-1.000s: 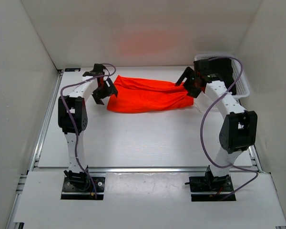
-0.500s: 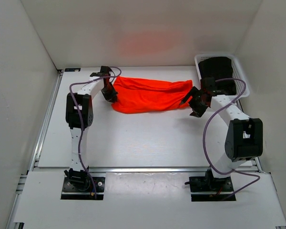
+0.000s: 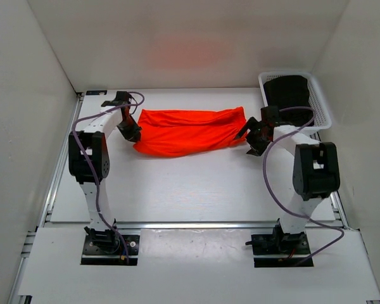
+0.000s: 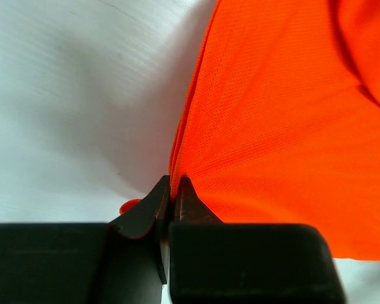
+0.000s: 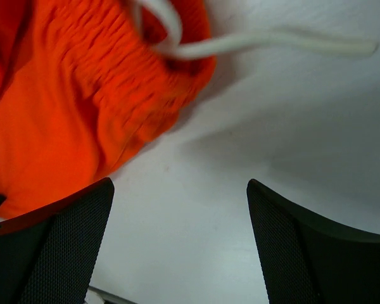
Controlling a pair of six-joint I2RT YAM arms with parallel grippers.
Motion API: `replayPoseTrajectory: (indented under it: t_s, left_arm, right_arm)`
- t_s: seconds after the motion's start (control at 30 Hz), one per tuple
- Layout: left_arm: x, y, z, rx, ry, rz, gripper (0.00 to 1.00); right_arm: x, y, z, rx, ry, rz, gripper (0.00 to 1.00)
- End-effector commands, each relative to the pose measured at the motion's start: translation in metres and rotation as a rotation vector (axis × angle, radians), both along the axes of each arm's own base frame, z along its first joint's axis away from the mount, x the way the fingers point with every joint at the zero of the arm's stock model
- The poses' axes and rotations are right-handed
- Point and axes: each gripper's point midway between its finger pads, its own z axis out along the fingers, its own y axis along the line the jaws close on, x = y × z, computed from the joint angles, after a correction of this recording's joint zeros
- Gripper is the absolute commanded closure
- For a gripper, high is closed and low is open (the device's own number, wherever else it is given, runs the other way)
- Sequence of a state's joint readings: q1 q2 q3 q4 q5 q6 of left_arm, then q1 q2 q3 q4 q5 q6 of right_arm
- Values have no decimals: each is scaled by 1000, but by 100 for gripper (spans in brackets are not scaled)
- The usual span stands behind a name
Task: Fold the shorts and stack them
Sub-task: Fold the shorts
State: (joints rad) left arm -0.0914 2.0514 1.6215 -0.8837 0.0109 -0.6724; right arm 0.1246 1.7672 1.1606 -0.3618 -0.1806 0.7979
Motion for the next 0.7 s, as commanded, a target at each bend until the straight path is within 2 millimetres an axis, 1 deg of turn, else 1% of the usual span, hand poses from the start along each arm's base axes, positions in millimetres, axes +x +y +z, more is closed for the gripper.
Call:
replayPoseTrajectory:
  t_s: [0.0,0.03,0.07,0.1,0.13,0.2,0.23,0.27,0.3,0.33,0.37,0.4,0.43,0.47,0.5,0.53,0.57,0.6,0.63,0.67]
  left_arm:
    - [2,13,30,20,-78,-6,90]
    - [2,13,30,20,-78,-6,90]
    - [2,14,30,23,-78,-15,90]
    - [2,14,30,23,-78,-15,90]
    - [2,14,30,23,-78,-15,90]
    - [2,18,30,27,-78,-16,90]
    - [2,17,30,19,-78,-19,90]
    - [1,17,26,23,-69,-29,90]
    - [2,22,26,23,-69,-17,90]
    - [-1,22,26,23,-58,-17,90]
    - [-1,22,26,23,-58,-17,90]
    - [0,26,26,24,-58,-8,90]
    - [-3,26,27,24,-58,-8,90]
    - [-2,31,31,27,-69,-6,90]
    - [-2,31,31,27,-69,-6,90]
    - [-8,31,33,27,-63,-6,90]
    - [-7,34,42,39,-86,-10,90]
    - [-12,34,42,40,-81,-11,90]
    - [-20,36,37,52,-63,-7,90]
    - [-25,36,36,52,-57,-7,90]
  right_arm:
    - [46,8,14,39,-123,1,10]
    - [49,15,2,51,-100,8,12]
    - [56,16,1,58,-114,1,12]
    - [62,22,2,60,-127,14,13]
    - [63,26,-11,57,-106,8,14]
    - [77,30,-10,84,-148,-2,20]
    - [80,35,-15,85,-148,7,23]
    - [83,34,-17,83,-146,-8,32]
    - [81,39,-24,79,-118,0,41]
    - [79,46,-22,80,-116,15,51]
    - [77,47,-24,64,-108,13,62]
    - [74,54,-17,51,-121,23,79]
    - [71,51,-16,14,-117,8,85]
    - [68,52,-13,-11,-122,19,95]
    - [65,52,-3,-33,-138,26,98]
    - [55,53,-4,-62,-112,38,100]
    - [53,48,0,-88,-115,34,100]
    - [46,48,8,-101,-119,44,100]
    - [31,41,2,-127,-77,49,100]
    - [22,39,2,-130,-61,50,100]
